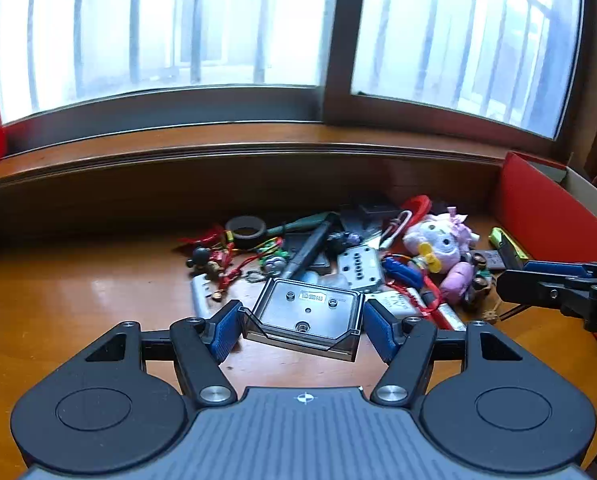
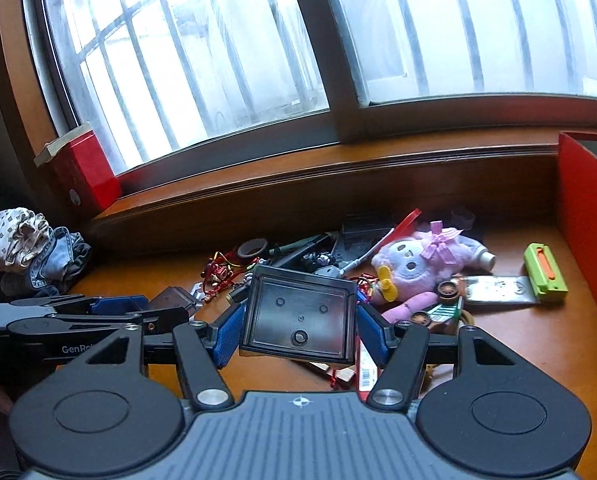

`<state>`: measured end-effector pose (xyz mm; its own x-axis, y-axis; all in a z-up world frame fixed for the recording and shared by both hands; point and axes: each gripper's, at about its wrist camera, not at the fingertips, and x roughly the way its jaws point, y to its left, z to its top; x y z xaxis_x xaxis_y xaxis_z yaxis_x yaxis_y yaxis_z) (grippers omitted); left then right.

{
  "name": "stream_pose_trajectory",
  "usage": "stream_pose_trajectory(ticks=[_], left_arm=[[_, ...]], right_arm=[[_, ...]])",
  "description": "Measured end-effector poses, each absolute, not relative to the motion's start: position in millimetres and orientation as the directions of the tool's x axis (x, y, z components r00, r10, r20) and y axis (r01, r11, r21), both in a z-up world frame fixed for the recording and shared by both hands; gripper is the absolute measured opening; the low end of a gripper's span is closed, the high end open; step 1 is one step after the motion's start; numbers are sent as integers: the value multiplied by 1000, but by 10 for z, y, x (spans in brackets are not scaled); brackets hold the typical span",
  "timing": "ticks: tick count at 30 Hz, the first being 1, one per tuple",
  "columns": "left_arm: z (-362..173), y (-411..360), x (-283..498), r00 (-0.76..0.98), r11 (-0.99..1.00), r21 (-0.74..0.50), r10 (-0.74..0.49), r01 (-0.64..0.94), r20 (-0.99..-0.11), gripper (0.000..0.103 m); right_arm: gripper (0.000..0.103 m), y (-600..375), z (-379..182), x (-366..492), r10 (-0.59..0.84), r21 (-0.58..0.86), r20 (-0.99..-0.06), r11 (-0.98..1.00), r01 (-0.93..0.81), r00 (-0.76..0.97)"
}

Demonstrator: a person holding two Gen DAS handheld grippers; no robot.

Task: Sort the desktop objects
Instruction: 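Carry the grey case with the left gripper while the right gripper carries the black tray to the box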

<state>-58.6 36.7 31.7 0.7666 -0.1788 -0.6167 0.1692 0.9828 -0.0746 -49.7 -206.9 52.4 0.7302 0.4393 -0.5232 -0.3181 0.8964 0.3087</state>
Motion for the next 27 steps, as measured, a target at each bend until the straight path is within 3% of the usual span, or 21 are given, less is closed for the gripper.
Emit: stream_pose_trajectory(ticks=[11,27], left_arm=[[569,-482,-468,775,956,-71,-273,284,-570,65],[982,-2308,-20,764,884,-55,-432,465,-479,65]], right_arm=[[64,-2687,679,-623,396,305,-478,912,-275,784],[64,-4208,907,-706,294,283,-388,940,-191,874]])
